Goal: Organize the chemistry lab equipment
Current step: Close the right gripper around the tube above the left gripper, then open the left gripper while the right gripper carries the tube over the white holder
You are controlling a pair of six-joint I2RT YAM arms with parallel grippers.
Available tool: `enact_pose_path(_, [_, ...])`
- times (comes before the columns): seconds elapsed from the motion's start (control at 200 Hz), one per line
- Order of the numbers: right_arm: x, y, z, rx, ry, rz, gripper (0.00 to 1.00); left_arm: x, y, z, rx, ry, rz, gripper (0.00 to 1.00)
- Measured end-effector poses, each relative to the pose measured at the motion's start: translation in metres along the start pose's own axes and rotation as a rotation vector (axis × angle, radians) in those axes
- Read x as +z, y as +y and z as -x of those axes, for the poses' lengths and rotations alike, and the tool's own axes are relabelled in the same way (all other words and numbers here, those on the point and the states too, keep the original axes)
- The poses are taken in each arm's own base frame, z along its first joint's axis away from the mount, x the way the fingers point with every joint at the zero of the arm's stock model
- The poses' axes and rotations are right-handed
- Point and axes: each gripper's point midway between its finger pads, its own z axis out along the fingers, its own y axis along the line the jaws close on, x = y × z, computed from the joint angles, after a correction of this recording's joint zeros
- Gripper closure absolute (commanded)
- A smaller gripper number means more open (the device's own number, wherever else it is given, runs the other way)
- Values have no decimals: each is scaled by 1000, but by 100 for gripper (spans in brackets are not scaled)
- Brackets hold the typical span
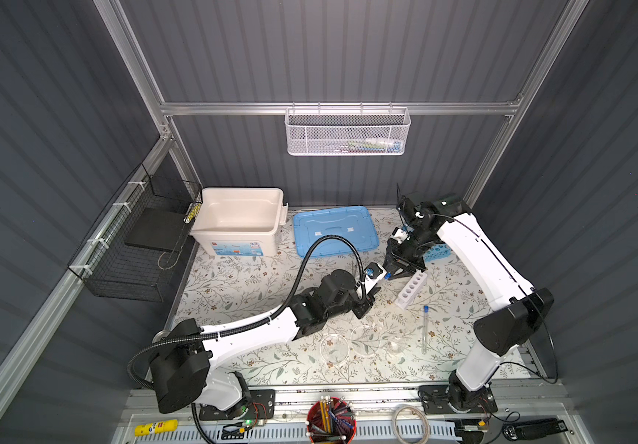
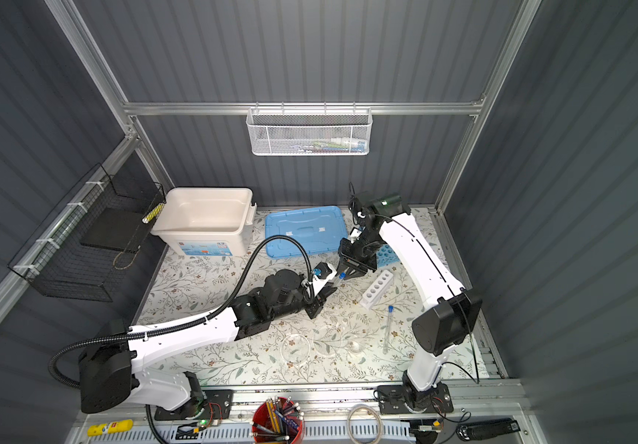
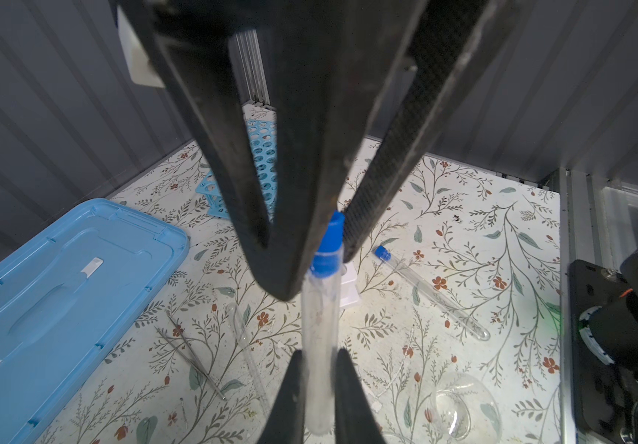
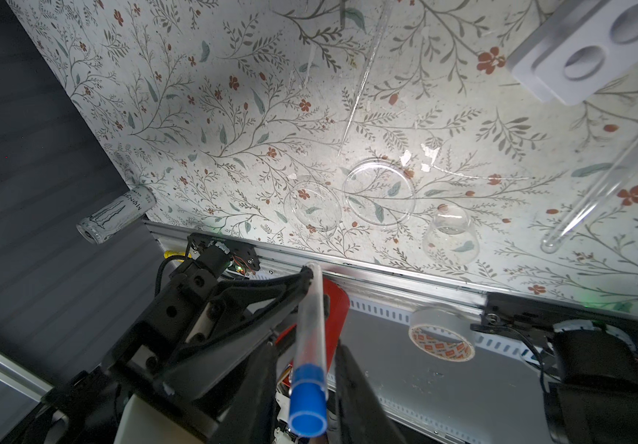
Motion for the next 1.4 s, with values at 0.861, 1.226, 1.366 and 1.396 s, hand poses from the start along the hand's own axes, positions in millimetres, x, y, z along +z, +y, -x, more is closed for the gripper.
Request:
enact_pose_path(0.861, [6, -5, 1, -2, -4, -29, 91, 0, 2, 2, 12, -7, 14, 46])
enact_pose_path(1.226, [-2, -21, 14, -3, -93, -123, 92, -7, 6, 9, 12, -24, 34, 32])
enact_pose_path(1.366, [-13, -39, 26, 0, -187, -205, 92, -23, 15, 22, -21, -55, 80, 28])
enact_pose_path(1.396, [-15, -43, 29, 3, -208, -223, 92, -26, 17, 22, -29, -50, 92, 28])
